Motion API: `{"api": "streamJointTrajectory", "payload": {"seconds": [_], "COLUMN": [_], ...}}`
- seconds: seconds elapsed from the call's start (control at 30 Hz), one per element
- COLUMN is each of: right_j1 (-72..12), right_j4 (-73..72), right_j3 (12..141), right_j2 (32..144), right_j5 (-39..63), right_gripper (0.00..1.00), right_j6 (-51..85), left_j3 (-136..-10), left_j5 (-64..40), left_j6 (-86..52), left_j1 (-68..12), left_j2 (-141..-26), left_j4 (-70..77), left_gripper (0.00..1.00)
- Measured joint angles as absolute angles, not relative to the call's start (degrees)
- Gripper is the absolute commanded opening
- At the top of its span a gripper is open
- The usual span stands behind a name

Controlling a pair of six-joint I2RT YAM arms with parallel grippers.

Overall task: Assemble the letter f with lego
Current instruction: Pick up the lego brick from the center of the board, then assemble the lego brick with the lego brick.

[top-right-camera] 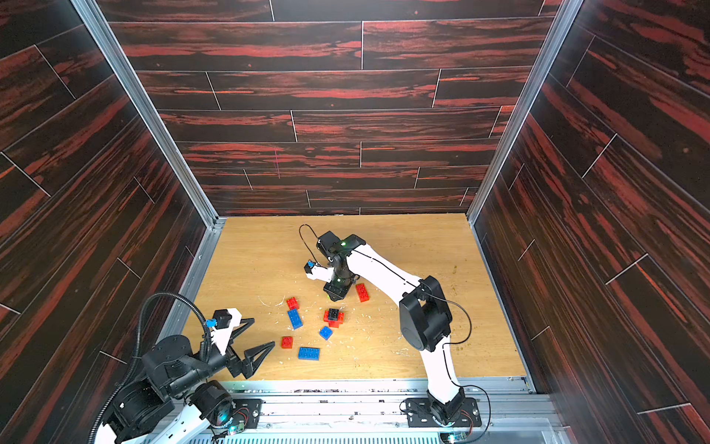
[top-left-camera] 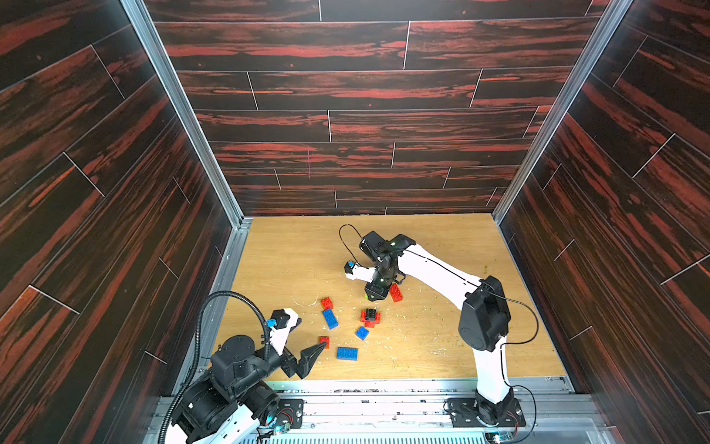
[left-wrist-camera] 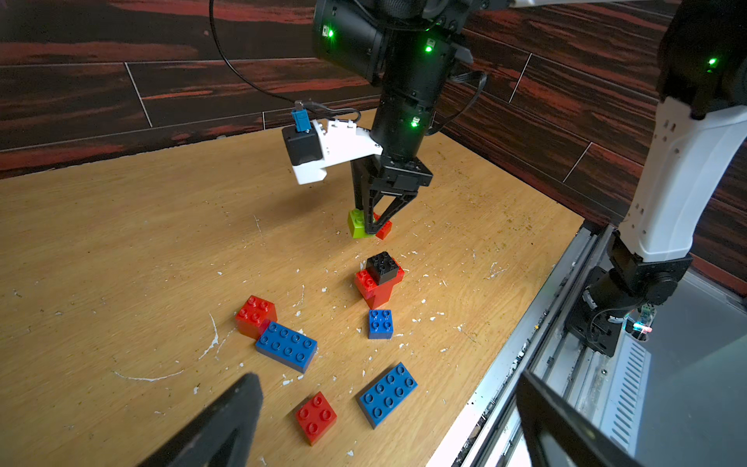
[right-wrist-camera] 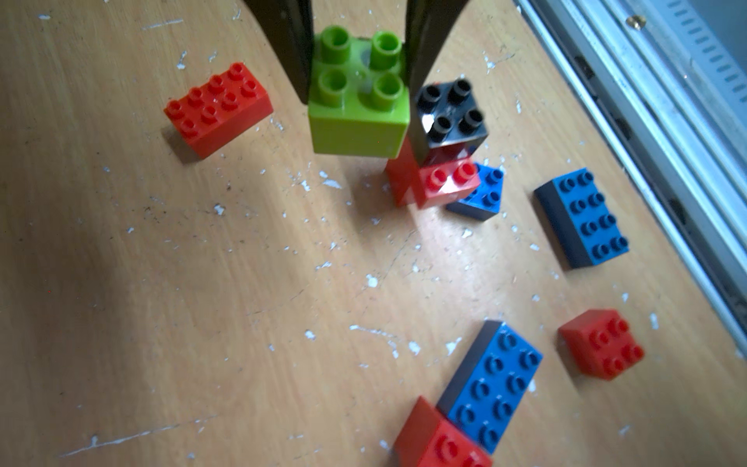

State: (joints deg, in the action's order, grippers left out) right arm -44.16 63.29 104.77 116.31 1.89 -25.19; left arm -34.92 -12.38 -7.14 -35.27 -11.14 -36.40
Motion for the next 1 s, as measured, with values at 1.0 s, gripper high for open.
{"api": "streamJointTrajectory", "payload": {"seconds": [1.0], "right_j1": [-47.92], "right_j4": [58.7], "right_j3": [94.21], "right_j2": [110.28], "right_j5": [1.69], "right_gripper": [0.15], "right_j6": [-33.54], "left_j3": [-34.92], "left_j5": [-12.38], "left_j6": [-7.14], "left_j1": [-35.27], "left_j2": [-11.14], "left_j4": [-36.4], "left_gripper": [1.0]}}
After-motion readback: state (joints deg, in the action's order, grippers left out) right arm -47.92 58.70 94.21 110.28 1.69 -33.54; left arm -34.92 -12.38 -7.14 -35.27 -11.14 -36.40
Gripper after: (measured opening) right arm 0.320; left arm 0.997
